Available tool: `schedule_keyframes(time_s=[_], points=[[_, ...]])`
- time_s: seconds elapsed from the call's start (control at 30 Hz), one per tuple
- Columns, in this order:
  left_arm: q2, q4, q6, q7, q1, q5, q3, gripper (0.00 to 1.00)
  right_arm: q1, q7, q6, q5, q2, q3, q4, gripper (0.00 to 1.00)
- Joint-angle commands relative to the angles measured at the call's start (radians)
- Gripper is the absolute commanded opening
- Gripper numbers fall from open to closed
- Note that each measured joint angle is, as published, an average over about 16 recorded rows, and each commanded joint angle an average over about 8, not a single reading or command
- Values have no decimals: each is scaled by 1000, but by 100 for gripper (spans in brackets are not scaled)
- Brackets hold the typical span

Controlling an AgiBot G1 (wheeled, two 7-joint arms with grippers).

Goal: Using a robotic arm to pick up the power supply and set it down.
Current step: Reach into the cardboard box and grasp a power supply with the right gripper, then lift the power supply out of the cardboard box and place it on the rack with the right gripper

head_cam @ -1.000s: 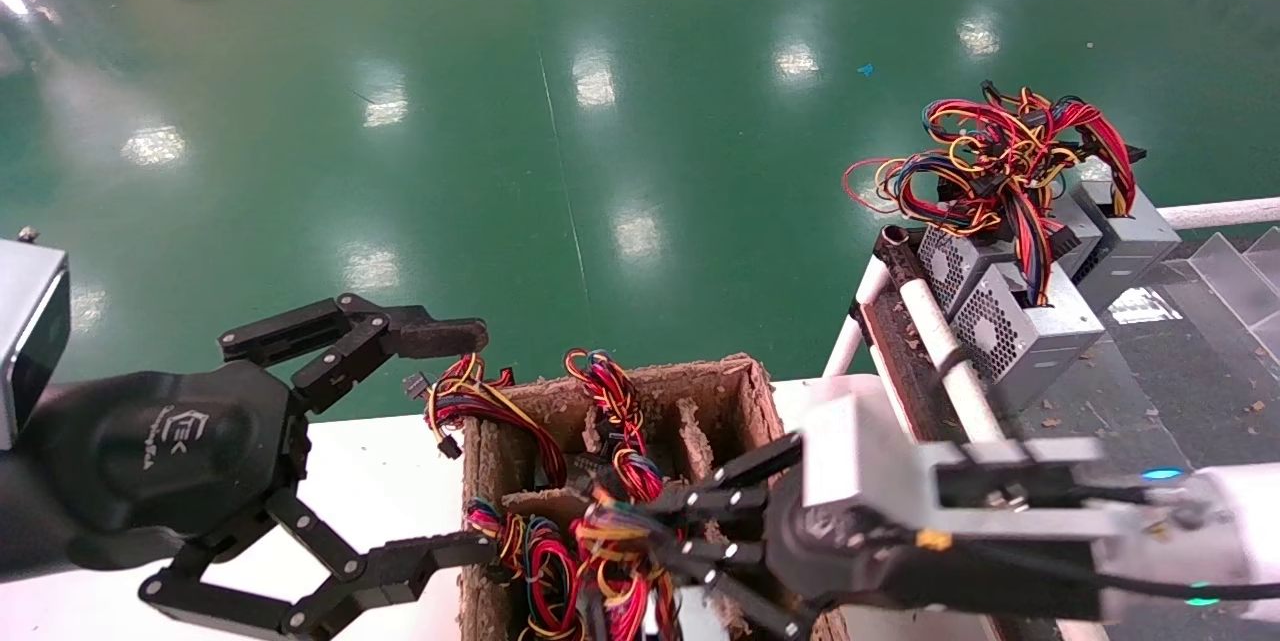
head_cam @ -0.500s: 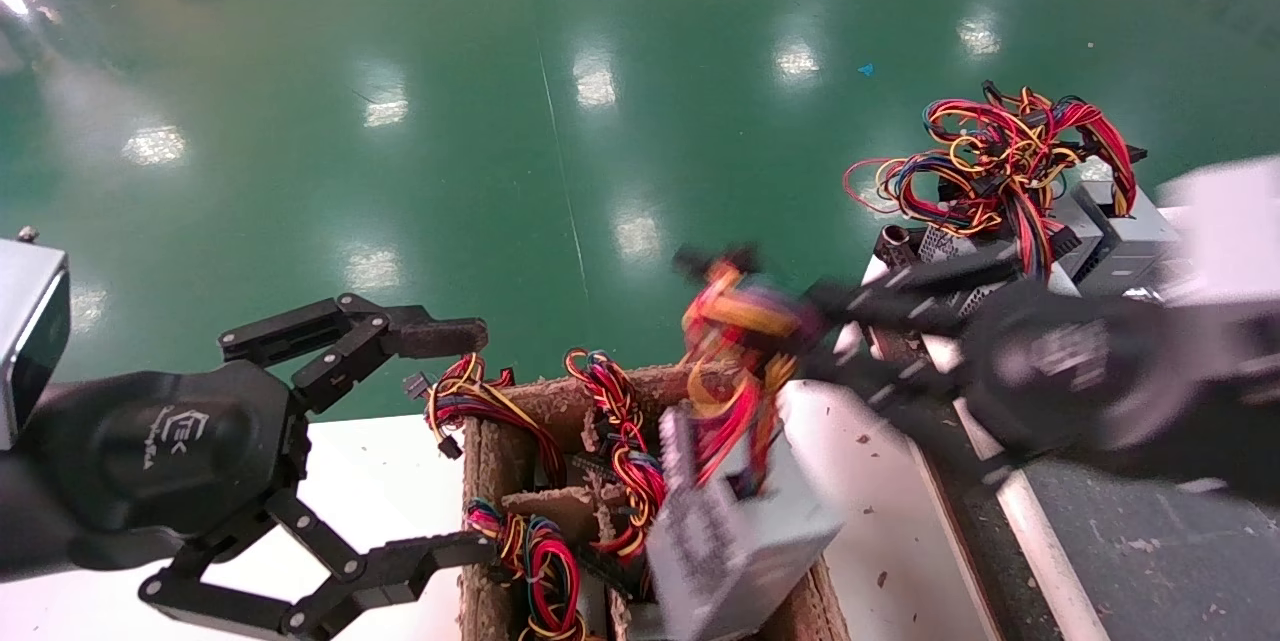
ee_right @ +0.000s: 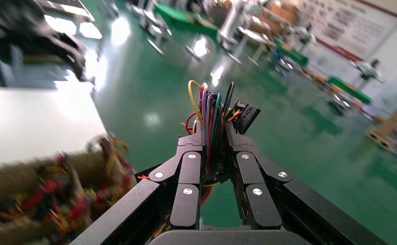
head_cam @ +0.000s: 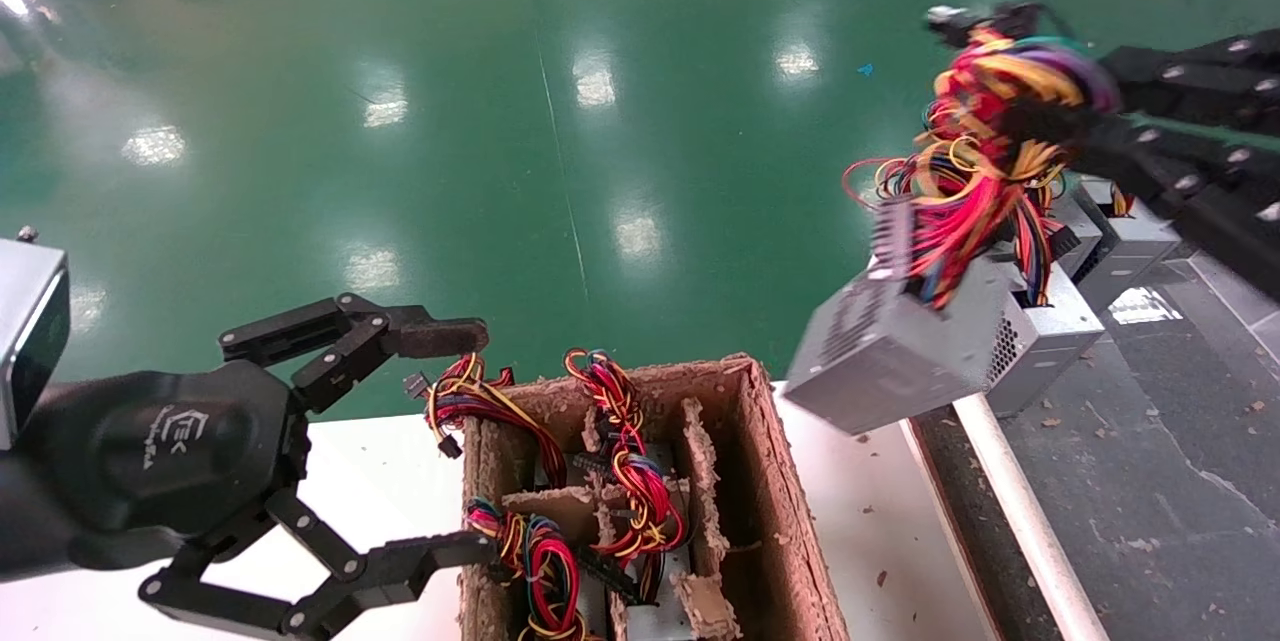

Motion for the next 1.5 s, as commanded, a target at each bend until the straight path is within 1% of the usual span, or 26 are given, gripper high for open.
schedule_keyframes(time_s=[0.03,0.17,0.3,0.57,0.8,1.0,1.1,1.2,1.37,1.5], points=[[0,0,0,0,0,0,0,100,1,0,14,-13,21,8,-2,0],[0,0,0,0,0,0,0,100,-31,-3,19,-15,72,36,-15,0],[0,0,0,0,0,0,0,100,-81,-18,6,0,124,77,-43,0],[0,0,0,0,0,0,0,100,-204,-81,-72,33,205,180,-160,0],[0,0,0,0,0,0,0,100,-307,-148,-140,4,237,266,-286,0],[0,0,0,0,0,0,0,100,-382,-191,-158,-45,235,333,-377,0],[0,0,0,0,0,0,0,100,-411,-207,-149,-71,227,360,-402,0],[0,0,0,0,0,0,0,100,-434,-223,-120,-100,214,378,-402,0],[0,0,0,0,0,0,0,100,-458,-237,-28,-159,185,380,-353,0],[0,0,0,0,0,0,1,100,-452,-225,52,-197,158,353,-297,0]])
